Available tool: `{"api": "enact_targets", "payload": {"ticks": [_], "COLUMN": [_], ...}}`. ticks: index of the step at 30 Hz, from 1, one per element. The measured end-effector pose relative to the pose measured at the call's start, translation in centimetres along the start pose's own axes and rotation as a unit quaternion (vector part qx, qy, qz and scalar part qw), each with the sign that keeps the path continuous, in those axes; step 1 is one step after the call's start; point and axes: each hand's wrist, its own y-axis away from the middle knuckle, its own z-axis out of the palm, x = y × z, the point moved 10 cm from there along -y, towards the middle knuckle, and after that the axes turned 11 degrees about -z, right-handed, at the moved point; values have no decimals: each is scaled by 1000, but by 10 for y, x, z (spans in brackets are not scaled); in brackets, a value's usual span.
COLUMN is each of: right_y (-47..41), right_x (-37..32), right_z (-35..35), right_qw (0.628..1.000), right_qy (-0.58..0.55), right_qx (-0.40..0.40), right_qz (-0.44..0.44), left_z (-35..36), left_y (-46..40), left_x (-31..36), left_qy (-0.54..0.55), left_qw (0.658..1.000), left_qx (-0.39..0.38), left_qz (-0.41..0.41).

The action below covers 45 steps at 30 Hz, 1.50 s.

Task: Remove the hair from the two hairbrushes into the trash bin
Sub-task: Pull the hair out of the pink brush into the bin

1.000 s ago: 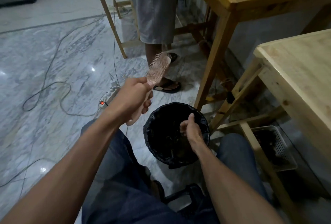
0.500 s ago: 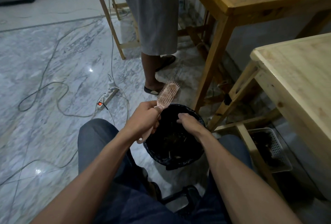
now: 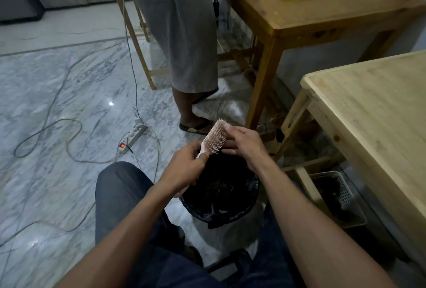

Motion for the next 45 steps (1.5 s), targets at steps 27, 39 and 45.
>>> {"api": "enact_targets", "payload": {"ticks": [27,39,45], "right_y": [12,13,5], "right_x": [-41,-6,14], "right_z": [-15,-48,-37], "right_qw": [979,987,979], "right_qy": [153,16,179], "right_qx": [111,156,78], "right_qz": [-76,38,56], "left_z": [-26,-43,-44], "left_y": [8,0,5], "left_x": [-28,-41,-27], "left_qy": [-12,153,89], "left_qw": [998,985,990], "left_qx": [68,63,105], "left_qz": [-9,-51,-9]}}
